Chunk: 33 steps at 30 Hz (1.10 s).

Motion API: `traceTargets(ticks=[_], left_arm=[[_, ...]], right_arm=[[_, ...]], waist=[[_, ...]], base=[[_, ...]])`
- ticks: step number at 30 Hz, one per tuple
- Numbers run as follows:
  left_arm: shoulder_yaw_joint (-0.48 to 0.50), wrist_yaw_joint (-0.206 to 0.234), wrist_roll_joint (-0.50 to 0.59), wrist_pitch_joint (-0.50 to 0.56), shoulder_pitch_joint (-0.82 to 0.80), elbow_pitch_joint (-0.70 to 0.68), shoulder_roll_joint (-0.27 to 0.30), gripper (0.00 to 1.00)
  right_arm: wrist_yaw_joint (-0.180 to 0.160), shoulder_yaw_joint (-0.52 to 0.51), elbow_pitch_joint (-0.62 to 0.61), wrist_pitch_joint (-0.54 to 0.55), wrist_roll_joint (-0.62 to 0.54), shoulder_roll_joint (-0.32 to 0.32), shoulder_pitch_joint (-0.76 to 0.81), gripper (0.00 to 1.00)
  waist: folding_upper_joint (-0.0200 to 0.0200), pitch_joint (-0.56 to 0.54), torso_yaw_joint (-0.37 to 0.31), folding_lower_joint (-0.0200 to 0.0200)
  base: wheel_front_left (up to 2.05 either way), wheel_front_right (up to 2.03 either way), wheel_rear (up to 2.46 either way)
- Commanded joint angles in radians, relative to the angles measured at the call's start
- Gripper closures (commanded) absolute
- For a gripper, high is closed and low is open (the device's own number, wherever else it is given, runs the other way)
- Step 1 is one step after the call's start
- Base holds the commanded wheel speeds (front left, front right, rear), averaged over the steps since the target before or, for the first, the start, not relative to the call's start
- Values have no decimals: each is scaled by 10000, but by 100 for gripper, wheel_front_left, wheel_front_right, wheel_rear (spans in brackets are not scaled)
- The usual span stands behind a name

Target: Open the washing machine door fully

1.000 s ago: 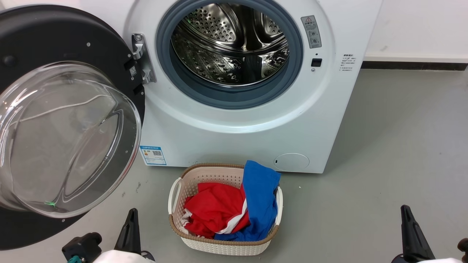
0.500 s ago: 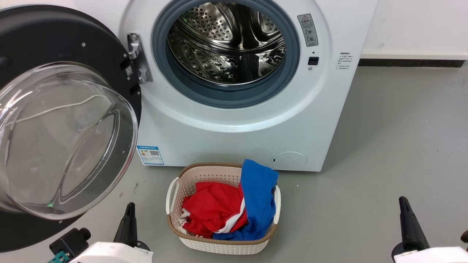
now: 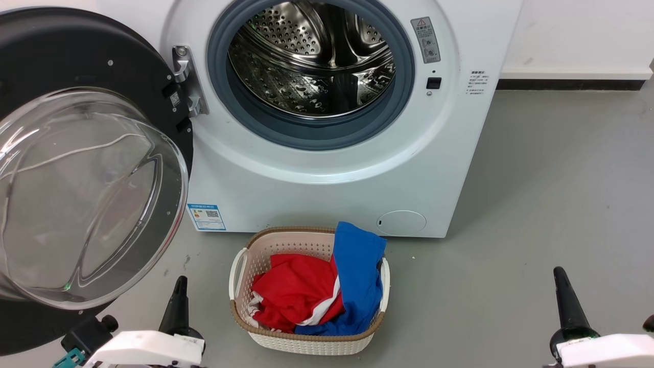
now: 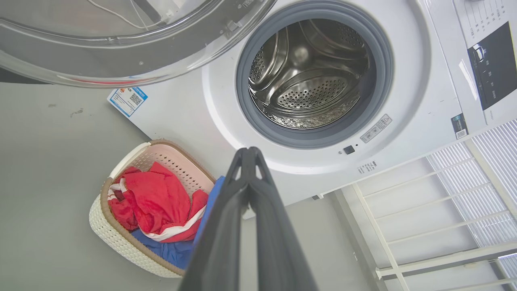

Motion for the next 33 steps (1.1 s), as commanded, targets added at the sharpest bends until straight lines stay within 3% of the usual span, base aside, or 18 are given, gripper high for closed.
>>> traceTargets(ticks=[1,33], left_arm=[[64,-108,-322,73,-267,-58,15,100],[372,-341,-3748,902,-785,181,7,100]], right_arm=[[1,7,-28,76,310,-83,-310,100],[2,-27,535,923,3511,-73,-1102,100]], waist=[[0,5,-10,0],[0,103,-230,0]], base=[[0,0,0],[0,0,0]])
